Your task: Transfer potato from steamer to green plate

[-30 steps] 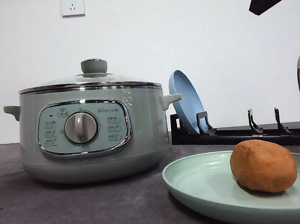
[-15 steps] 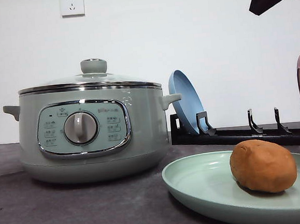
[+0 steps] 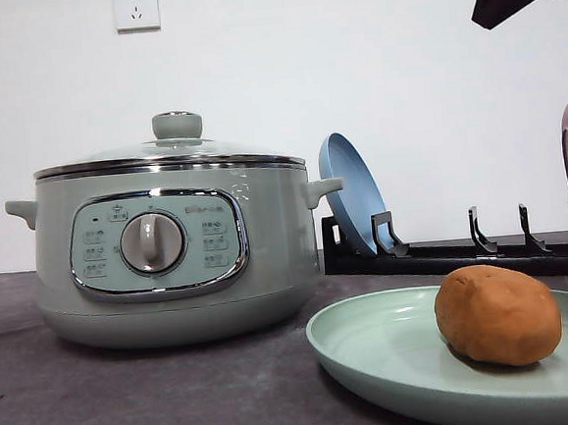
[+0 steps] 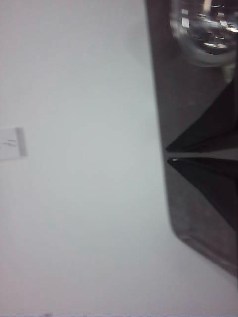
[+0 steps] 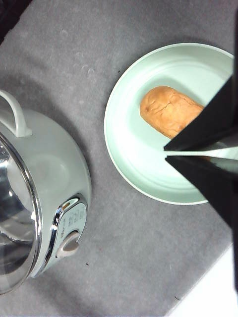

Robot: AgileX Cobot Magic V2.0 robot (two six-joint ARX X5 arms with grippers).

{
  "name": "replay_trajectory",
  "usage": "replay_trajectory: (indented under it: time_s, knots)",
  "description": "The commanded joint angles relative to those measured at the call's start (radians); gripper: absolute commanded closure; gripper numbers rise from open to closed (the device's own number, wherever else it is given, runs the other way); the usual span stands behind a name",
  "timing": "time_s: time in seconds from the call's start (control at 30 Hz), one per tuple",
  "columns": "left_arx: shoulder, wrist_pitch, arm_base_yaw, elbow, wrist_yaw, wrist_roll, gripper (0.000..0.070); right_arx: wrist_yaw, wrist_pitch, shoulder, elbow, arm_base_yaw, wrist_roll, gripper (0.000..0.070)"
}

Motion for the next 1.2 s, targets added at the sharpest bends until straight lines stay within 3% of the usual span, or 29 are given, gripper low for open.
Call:
replay_trajectory:
  time_s: [0.0,0.53,1.17]
  knots:
    - [-0.036,0.024,0.005,-0.049,-0.003,-0.003,0.0690,0.004,0.005,0.004,0.012,0.010,-0.008,0.0700]
    - [-0.250,0.016,0.010,-0.436,-0.003,-0.003,0.0690,0.004,0.005,0.004,0.012,0.010,-0.008,0.0700]
    - [-0.315,-0.026,0.010,-0.566,-0.003,-0.002,0.0690,0.004,0.005,0.004,0.012,0.010,-0.008,0.0700]
